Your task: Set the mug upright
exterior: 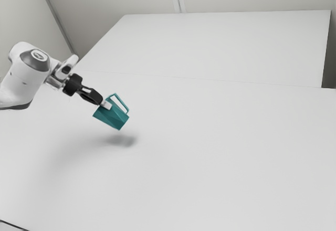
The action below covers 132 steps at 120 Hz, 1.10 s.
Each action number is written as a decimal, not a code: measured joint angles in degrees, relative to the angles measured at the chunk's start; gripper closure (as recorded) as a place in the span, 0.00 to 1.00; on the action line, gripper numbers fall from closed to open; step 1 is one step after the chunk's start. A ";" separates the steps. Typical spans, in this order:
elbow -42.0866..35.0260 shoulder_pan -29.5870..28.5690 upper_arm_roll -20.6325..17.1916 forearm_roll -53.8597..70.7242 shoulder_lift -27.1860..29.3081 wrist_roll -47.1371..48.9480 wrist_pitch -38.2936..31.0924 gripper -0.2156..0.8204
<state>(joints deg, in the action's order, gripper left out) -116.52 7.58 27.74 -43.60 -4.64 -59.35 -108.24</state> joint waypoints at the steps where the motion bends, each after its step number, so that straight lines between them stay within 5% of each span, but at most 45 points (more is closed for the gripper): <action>1: 0.08 0.05 -0.08 0.43 0.00 0.25 -0.10 0.96; 132: 5.71 -0.79 -14.05 37.39 -0.66 26.79 -11.35 0.97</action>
<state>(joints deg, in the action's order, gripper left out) -110.81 6.79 13.69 -6.21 -5.30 -32.56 -119.59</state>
